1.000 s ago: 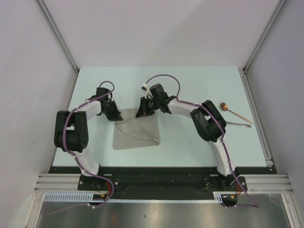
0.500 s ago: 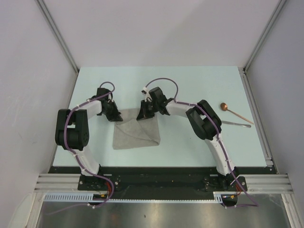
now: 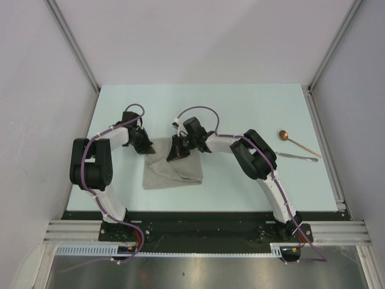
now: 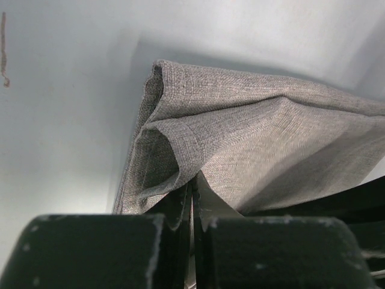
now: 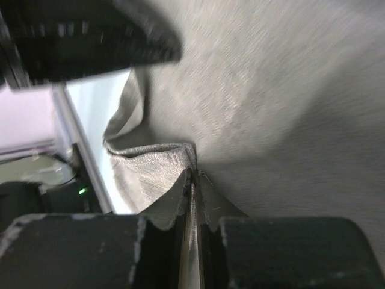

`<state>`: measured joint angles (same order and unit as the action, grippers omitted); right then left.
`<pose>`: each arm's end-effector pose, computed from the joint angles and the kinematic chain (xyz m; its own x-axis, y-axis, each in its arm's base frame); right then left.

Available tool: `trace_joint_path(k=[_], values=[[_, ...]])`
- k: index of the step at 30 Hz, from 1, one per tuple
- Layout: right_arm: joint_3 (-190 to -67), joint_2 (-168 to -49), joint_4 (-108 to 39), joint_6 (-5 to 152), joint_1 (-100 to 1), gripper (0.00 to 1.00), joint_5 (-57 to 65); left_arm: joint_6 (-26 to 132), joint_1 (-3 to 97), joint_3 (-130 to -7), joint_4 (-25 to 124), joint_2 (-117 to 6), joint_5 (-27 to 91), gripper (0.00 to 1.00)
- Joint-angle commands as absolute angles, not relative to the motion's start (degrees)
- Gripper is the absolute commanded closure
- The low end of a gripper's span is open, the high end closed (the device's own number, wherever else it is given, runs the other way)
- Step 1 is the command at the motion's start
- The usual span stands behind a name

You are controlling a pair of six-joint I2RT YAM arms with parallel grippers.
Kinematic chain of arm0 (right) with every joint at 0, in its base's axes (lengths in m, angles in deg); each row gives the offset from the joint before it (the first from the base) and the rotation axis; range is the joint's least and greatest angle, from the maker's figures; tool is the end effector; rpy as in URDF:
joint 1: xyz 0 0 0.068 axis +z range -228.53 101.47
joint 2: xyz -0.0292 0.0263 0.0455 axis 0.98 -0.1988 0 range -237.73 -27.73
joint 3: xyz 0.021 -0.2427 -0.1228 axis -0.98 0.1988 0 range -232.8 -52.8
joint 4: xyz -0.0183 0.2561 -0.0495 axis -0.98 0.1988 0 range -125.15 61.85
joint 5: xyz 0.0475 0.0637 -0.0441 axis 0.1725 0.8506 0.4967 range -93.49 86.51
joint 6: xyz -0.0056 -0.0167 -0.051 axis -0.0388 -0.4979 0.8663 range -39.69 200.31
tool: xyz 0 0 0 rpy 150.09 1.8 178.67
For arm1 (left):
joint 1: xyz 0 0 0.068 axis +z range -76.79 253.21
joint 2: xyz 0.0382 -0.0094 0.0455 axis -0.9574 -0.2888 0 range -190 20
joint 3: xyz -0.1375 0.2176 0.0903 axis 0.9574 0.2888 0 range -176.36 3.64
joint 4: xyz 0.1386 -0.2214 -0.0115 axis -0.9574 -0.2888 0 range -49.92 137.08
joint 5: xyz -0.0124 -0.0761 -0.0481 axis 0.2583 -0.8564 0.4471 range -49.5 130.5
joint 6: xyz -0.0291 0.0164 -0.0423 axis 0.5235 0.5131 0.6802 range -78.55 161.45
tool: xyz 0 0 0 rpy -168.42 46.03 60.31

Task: Fold the napkin into a case and place the utensils inside
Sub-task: Smooth out the square-folded napkin at the center of the board.

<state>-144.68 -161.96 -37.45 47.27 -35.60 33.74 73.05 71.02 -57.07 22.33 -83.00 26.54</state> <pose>0.3543 0.3590 0.1160 -0.8755 -0.2217 -0.4294 -0.4820 0.4632 0.7437 0.3428 -0.0218 0.1502 -0.8524 -0.4762 -0.2160 -0.3703 0.8414 -0.3936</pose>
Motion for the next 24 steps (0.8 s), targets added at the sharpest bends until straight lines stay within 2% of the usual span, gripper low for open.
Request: trace_joint_path(k=[1, 5, 9, 11, 13, 18, 21, 22, 24], values=[[-138.86, -156.94, -43.14, 41.82, -31.17, 0.91, 42.1, 73.09, 72.16, -56.21, 22.47, -83.27, 29.69, 0.99], [-134.63, -151.66, -47.0, 39.36, -29.49, 0.91, 44.41, 73.09, 72.25, -56.3, 22.56, -83.1, 29.42, 0.99], [-131.91, -147.17, -50.77, 37.86, -31.95, 0.88, 43.35, 72.92, 72.33, -56.3, 22.47, -82.74, 29.69, 0.99], [-132.6, -148.13, -50.53, 37.6, -32.56, 0.86, 42.83, 72.83, 72.42, -56.48, 22.38, -82.57, 29.69, 0.99], [-133.3, -149.53, -50.44, 37.33, -33.62, 0.78, 43.44, 72.31, 72.42, -56.92, 22.21, -82.39, 29.07, 0.99], [-137.42, -154.1, -47.81, 38.91, -33.1, 0.79, 42.21, 71.25, 72.42, -56.48, 22.39, -79.24, 28.46, 0.95], [-137.88, -152.81, -43.5, 40.84, -32.74, 0.78, 39.33, 70.63, 72.42, -56.13, 21.77, -75.73, 28.19, 0.81], [-137.36, -152.27, -42.8, 41.02, -33.53, 0.77, 38.7, 70.55, 72.42, -55.17, 20.98, -72.41, 29.06, 0.67], [-135.95, -150.6, -39.2, 41.98, -34.76, 0.76, 36.43, 70.11, 72.42, -54.29, 19.58, -68.78, 32.75, 0.53]])
